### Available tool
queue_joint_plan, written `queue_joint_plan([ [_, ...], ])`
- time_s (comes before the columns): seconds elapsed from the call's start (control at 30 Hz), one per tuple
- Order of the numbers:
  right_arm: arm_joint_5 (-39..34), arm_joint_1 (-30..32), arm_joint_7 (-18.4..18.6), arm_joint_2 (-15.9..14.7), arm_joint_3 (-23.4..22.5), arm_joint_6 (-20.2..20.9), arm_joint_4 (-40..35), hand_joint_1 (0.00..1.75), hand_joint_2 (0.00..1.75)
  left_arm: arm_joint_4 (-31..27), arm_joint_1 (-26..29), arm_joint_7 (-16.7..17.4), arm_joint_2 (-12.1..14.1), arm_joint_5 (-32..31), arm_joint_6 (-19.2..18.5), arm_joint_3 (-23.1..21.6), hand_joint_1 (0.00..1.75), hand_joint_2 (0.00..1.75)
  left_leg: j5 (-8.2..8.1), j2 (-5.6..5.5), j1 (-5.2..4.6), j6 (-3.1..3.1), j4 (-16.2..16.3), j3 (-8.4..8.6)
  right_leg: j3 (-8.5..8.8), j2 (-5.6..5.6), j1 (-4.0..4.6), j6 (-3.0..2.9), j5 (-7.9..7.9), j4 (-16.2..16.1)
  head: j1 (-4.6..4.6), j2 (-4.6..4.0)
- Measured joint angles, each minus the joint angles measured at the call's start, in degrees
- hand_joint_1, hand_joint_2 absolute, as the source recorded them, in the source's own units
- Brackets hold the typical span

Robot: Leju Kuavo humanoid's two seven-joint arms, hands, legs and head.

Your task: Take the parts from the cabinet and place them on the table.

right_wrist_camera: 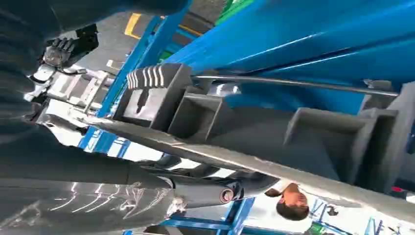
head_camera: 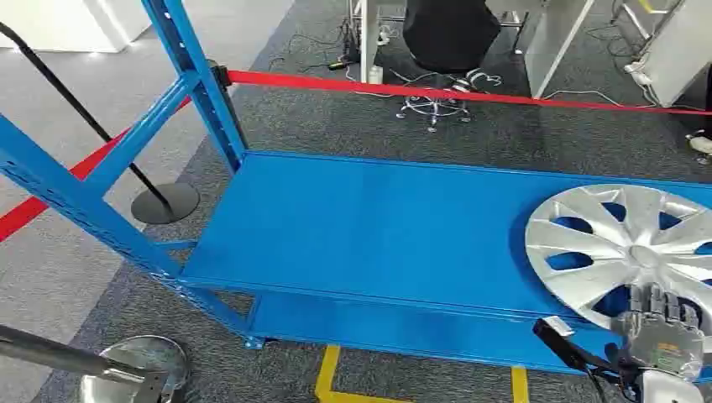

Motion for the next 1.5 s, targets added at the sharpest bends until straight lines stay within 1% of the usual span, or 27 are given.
queue_joint_plan([
  [0.27,0.0,0.06,0.72,0.13,-0.15,-3.28,1.05,0.0,1.75,-0.04,0.02,0.04,-0.5,0.0,-0.33,0.04,0.0,0.0,0.01,0.0,0.0,0.01,0.0,0.0,0.04,0.01,0.0,0.01,0.01,0.01,0.0,0.0],
  [0.63,-0.02,0.06,1.22,0.52,-0.28,-3.5,1.25,0.0,1.75,-0.11,0.03,0.13,-0.77,0.07,-0.42,0.04,0.0,0.0,0.0,0.0,0.0,0.01,0.0,-0.01,0.05,0.01,0.0,0.0,0.0,0.01,0.02,0.0],
  [0.73,0.0,-0.18,1.88,0.76,-0.2,-3.5,1.36,0.0,1.75,-0.15,0.02,0.24,-0.63,0.22,-0.66,0.07,0.0,0.0,0.0,0.0,0.0,0.01,0.0,-0.01,0.07,0.01,0.01,0.0,0.0,0.01,0.0,0.0],
  [0.77,0.0,-0.33,2.19,0.85,-0.13,-3.63,1.55,0.93,1.75,-0.15,0.02,0.35,-0.57,0.24,-0.7,0.07,0.0,0.0,0.01,0.0,0.0,0.01,0.0,0.0,0.07,0.01,0.01,0.0,0.0,0.01,0.0,0.0],
  [0.8,0.0,-0.45,2.36,0.92,-0.09,-3.81,1.73,1.62,1.75,-0.15,0.03,0.39,-0.53,0.24,-0.7,0.07,0.0,0.0,0.01,0.0,0.0,0.01,0.0,0.0,0.06,0.01,0.01,0.0,0.0,0.01,0.0,0.0],
  [0.83,0.0,-0.52,2.43,0.94,-0.04,-3.94,1.88,1.75,1.75,-0.15,0.04,0.42,-0.46,0.24,-0.7,0.07,0.0,0.0,0.01,0.0,0.0,0.01,0.0,-0.01,0.06,0.01,0.01,0.0,0.0,0.01,0.0,0.0],
  [1.03,0.07,-0.9,2.23,1.16,-0.09,-5.75,2.47,1.75,1.75,-0.15,0.1,0.57,-0.15,0.15,-0.7,0.09,0.0,0.0,0.0,0.0,0.01,0.01,0.0,0.05,0.0,0.01,0.01,0.0,-0.01,0.01,0.0,0.0],
  [1.13,0.07,-0.43,0.35,1.22,-1.07,-6.42,2.45,1.75,1.75,-0.15,0.17,0.55,-0.22,-0.04,-0.7,0.09,0.0,0.0,-0.07,0.0,0.01,-0.02,0.0,0.07,0.06,0.03,0.01,0.03,-0.06,0.01,0.02,0.0],
  [1.27,0.09,-0.23,-1.35,1.44,-2.51,-6.58,2.43,1.75,1.75,-0.15,0.17,0.55,-0.26,-0.15,-0.61,0.09,0.0,0.0,-0.1,0.0,0.01,-0.01,0.0,0.19,-0.09,0.01,0.01,0.04,-0.1,0.0,0.02,0.0],
  [1.5,0.09,-0.18,-1.88,1.64,-3.69,-6.69,2.43,1.75,1.75,-0.15,0.16,0.55,-0.29,-0.2,-0.57,0.09,0.0,0.0,-0.12,0.0,0.01,-0.01,0.0,0.23,-0.05,0.01,0.0,0.06,-0.11,-0.01,0.0,0.0],
])
